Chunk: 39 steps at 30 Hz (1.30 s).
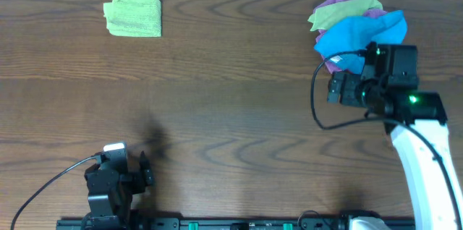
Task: Fold the cloth
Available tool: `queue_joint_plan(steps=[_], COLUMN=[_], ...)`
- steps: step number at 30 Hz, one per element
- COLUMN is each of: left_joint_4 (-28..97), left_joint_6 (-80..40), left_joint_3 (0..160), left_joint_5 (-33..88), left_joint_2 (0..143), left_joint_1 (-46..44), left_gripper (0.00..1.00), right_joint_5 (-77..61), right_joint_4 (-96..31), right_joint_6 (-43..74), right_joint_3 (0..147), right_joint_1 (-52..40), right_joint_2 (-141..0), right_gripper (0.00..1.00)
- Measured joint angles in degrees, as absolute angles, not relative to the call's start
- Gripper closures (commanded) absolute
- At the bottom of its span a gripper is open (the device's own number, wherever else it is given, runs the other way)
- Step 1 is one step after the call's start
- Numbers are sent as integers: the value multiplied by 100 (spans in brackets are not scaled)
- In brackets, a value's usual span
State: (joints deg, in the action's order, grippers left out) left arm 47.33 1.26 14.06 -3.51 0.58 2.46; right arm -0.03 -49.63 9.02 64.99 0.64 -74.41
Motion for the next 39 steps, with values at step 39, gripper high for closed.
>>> queue_joint_plan(steps=[39], left_joint_4=[4731], left_joint_6=[126], left_joint_3=[1406], left_joint_5=[-349], left_joint_2=[58], left_joint_1=[246], left_gripper=[5], right_joint_5=[261], right_joint_4=[-764], right_joint_6=[969], right_joint_3=[7358], right_joint_1=[1350], right_joint_2=[-11209], right_gripper=[10])
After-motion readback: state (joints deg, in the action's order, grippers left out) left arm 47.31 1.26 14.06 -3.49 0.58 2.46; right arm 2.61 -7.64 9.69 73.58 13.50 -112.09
